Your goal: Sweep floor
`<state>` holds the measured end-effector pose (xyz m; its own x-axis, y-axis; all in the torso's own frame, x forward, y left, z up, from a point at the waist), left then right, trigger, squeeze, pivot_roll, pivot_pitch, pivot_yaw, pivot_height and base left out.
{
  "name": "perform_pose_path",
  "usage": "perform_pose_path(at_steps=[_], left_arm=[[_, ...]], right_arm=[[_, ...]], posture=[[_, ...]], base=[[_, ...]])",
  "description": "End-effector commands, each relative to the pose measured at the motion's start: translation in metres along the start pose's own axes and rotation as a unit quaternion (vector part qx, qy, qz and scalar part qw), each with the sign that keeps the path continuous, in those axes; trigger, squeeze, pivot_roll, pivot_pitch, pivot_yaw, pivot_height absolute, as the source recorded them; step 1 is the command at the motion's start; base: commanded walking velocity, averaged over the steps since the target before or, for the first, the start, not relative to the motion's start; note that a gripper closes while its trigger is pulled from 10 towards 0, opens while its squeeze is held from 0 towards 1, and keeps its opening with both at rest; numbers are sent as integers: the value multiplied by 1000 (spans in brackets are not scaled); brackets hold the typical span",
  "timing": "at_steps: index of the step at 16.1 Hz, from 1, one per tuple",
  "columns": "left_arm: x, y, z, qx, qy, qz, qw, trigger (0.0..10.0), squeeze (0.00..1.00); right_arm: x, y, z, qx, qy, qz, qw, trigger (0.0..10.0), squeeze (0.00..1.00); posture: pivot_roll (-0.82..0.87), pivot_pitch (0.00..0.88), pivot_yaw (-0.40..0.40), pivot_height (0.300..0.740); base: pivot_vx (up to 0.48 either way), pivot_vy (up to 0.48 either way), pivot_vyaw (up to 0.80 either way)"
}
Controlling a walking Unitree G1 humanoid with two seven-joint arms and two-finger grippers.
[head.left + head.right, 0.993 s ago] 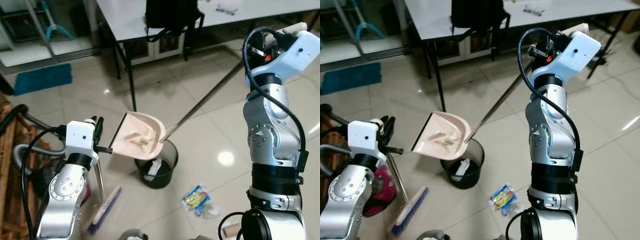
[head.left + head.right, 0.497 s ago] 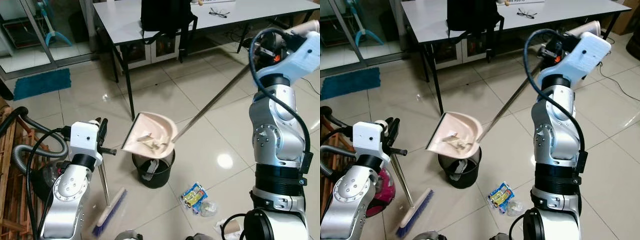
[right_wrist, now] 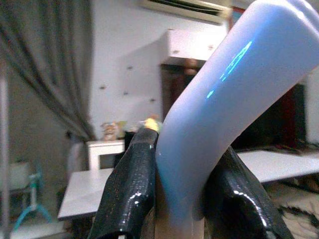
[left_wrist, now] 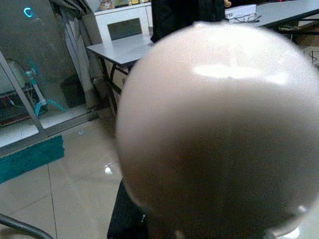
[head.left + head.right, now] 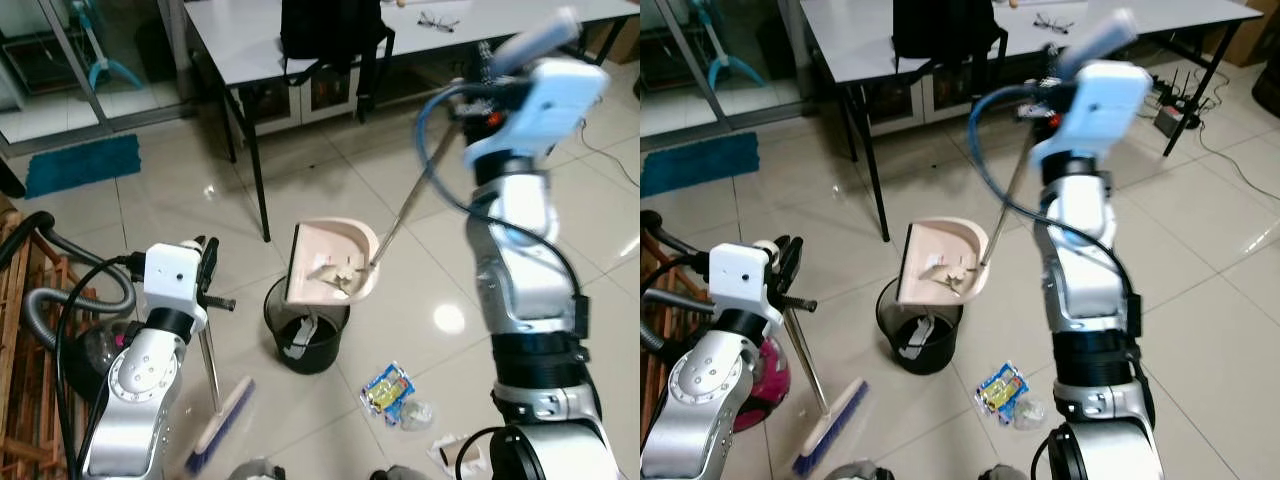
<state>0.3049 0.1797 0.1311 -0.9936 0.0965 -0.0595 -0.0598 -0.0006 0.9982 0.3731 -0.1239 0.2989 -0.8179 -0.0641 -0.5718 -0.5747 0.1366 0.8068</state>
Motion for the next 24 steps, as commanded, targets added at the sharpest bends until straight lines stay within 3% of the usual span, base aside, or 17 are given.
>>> perform_pose_path(at_steps=[1,4,9,10,13,16,18,20,21,23,24], left_arm=[[-1,5,1,-9,0,-6,1000,10000,0],[-1,5,1,-9,0,-6,1000,10000,0],[-2,4,-2,-13,-6,-6,1000,10000,0],[-2,4,-2,-14,-7,-6,1000,10000,0],[-2,4,-4,-16,-9,-7,1000,10000,0],[-3,4,-6,-19,-12,-7,1000,10000,0],[-3,4,-7,-22,-15,-7,1000,10000,0],[-3,3,-8,-25,-20,-5,999,10000,0],[-3,3,-9,-25,-21,-4,999,10000,0],[-4,0,-16,-22,-44,2,999,10000,0],[-5,0,-19,-16,-53,2,998,10000,0]], right_arm=[[-1,16,15,18,33,-52,998,10000,0],[7,19,39,45,84,-82,992,10000,0],[41,19,93,55,186,-130,972,10000,0],[53,19,108,73,224,-144,961,10000,0],[71,21,127,103,273,-178,940,10000,0],[73,22,127,107,273,-190,937,10000,0],[63,24,113,116,231,-187,948,10000,0],[34,36,60,104,82,-167,977,10000,0],[30,38,51,101,57,-165,980,10000,0],[10,45,-25,103,-103,-116,983,10000,0],[10,47,-47,138,-129,-109,976,10000,0]], posture=[[45,68,19,740],[46,67,19,740],[48,70,21,740],[47,71,22,740],[45,69,22,740],[44,69,22,740],[45,68,19,740],[42,69,20,740],[42,69,20,740],[23,67,24,740],[19,66,24,740]], base=[[0,0,0],[0,0,0],[0,0,0],[0,0,0],[0,0,0],[0,0,0],[0,0,0],[0,0,0],[0,0,0],[0,0,0],[0,0,0]])
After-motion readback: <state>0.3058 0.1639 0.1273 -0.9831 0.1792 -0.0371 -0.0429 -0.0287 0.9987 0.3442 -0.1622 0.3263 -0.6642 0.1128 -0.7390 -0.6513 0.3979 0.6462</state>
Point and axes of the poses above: a point about 5 cm out from each wrist's last joint towards the gripper, its own x axis pointing back from the gripper into the wrist, its own y axis along the axis of the wrist's last joint, z = x × y, the point moved 5 cm from there along -x, pointing out of the wrist towards the gripper, and after that the axes turned 11 degrees about x, right-handed, at the moved point
